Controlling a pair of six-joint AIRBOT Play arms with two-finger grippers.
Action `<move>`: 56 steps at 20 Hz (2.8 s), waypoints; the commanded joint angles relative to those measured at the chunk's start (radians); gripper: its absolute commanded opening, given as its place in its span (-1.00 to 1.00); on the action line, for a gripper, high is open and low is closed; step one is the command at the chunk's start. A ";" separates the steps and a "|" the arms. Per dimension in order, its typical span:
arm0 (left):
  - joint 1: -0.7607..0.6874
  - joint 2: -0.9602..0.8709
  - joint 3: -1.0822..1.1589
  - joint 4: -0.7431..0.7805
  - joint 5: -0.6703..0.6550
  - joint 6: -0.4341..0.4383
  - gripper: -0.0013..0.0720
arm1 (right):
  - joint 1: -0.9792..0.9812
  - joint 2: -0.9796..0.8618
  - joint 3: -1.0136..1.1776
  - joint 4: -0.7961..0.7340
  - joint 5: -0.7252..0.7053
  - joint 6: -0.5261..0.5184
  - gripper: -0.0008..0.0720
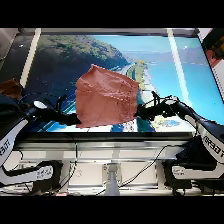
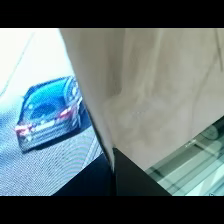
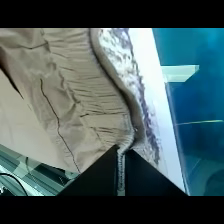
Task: Fold the clothes and pants, and hang the long-sleeved shirts on hangers.
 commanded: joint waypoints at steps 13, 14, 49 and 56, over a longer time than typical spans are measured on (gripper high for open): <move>0.051 0.169 0.338 -0.154 -0.127 0.026 -0.92 | 0.000 0.380 0.161 0.063 0.053 -0.103 -0.89; 0.067 0.200 0.373 -0.180 -0.127 0.026 -0.92 | 0.000 0.412 0.198 0.063 0.053 -0.102 -0.89; -0.053 0.501 0.196 -0.222 0.245 -0.211 -0.93 | 0.391 0.573 0.196 -0.358 -0.372 0.565 -0.90; -0.288 0.234 0.197 -0.434 0.822 -0.044 -0.93 | 0.257 0.341 0.196 -0.347 -0.641 0.579 -0.90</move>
